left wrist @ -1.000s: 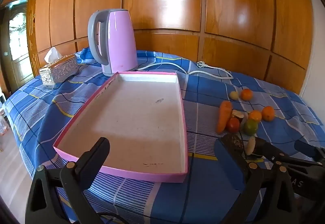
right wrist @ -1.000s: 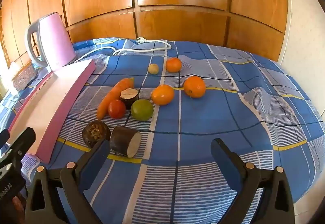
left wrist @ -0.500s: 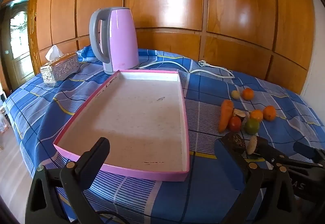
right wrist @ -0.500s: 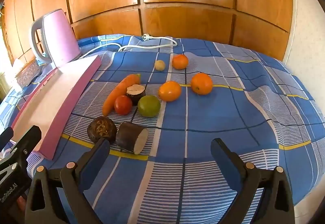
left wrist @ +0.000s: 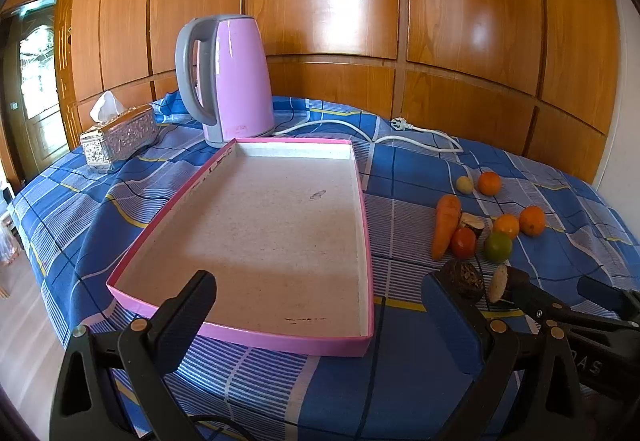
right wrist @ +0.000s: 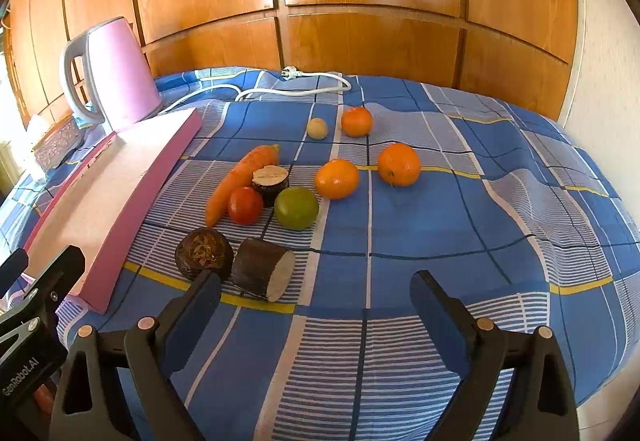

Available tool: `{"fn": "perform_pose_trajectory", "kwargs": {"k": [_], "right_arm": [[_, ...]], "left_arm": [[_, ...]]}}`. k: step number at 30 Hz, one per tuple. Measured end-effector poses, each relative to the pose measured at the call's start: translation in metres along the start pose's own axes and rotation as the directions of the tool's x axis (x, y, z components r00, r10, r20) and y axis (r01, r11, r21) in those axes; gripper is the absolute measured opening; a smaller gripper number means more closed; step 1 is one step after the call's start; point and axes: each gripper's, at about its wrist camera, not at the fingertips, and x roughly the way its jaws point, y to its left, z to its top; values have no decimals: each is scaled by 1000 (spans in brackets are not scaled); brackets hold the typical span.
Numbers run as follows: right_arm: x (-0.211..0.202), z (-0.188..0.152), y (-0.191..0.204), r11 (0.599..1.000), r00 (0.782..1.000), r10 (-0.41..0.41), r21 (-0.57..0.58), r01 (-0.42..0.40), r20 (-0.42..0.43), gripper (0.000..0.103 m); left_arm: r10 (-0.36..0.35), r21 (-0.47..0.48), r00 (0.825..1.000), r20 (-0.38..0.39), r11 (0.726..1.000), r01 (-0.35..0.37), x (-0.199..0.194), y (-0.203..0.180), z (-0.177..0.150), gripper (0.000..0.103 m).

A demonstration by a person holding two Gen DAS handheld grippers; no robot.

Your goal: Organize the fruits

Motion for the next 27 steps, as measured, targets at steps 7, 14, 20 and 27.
{"fn": "perform_pose_trajectory", "kwargs": {"k": [7,14,20,27], "right_arm": [[0,0,0,1000,1000,0,-1,0,2,96],[-1,-1,0,1000,1000,3,2,-3,-3,80],[1,-1,0,1000,1000,15,4,-15,-16,72],[1,-2,-1,1000,999,28,6,-28,-21,72]], "left_arm": [[0,-2,1000,-3,1000,0,1,0,-1,103],[-4,1,1000,-7,1000,4,2,0,-1,103],[-6,4,1000,-13,1000,6,3,-2,-1,103],[-19,19,1000,-14,1000,19,2,-5,-2,103]]}}
